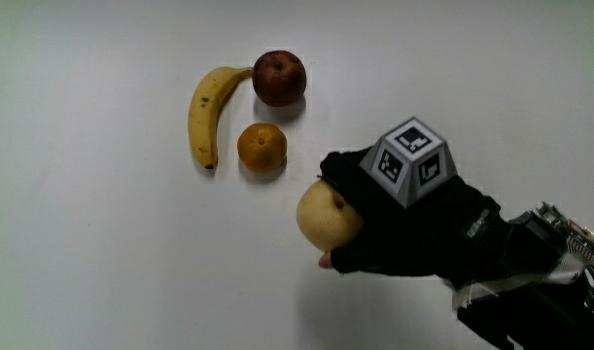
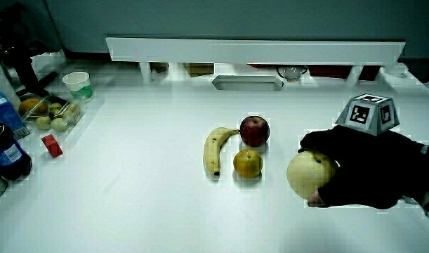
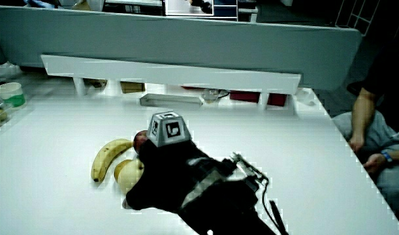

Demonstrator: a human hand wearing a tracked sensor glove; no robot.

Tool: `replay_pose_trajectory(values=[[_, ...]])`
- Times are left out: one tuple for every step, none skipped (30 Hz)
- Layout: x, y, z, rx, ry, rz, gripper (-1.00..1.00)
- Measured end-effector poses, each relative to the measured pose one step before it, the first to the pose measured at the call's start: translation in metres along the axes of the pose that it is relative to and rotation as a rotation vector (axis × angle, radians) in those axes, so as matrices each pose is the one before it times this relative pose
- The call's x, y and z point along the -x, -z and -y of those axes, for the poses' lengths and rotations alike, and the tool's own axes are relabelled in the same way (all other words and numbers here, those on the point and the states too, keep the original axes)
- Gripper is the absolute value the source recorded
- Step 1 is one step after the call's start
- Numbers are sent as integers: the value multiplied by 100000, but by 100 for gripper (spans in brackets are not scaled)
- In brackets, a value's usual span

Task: Place pear no leg

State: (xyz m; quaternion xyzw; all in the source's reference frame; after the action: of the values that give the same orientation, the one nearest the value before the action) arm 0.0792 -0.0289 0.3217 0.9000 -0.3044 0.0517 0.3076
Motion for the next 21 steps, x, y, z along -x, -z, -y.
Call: replay_pose_trajectory(values=[[-35,549,-66,3327,-811,-2511,0],[171,179,119,-1518,-155,713,0],[133,333,2,2128,-1184,-1454,0],[253,196,115,-1825,-428,2511,0],[143,344,65,434,-156,406,0],[-53,629,-80,2051,-300,-25,0],[-21,468,-33,2118,-563,-1876,0],[168,220,85,-1623,-678,1705,0],[-16,464,-87,1680,447,-1368,0],[-71,658,-218,1199,-204,-1146,0],[245,346,-71,831,-1161,875,0],[-19,593,-224,1498,724,503,0],[15,487,-190,918,-385,120,0],[40,412,-164,850,-566,-140,0],[-14,476,-218,1222,-423,-1038,0],[-10,439,-194,511,993,1285,0],[67,236,-83,219,-198,611,0],[-80,431,-217,392,655,207,0],[-14,380,-209,1586,-409,-527,0],[92,169,-80,459,-808,622,0],[36,168,-101,-740,512,687,0]])
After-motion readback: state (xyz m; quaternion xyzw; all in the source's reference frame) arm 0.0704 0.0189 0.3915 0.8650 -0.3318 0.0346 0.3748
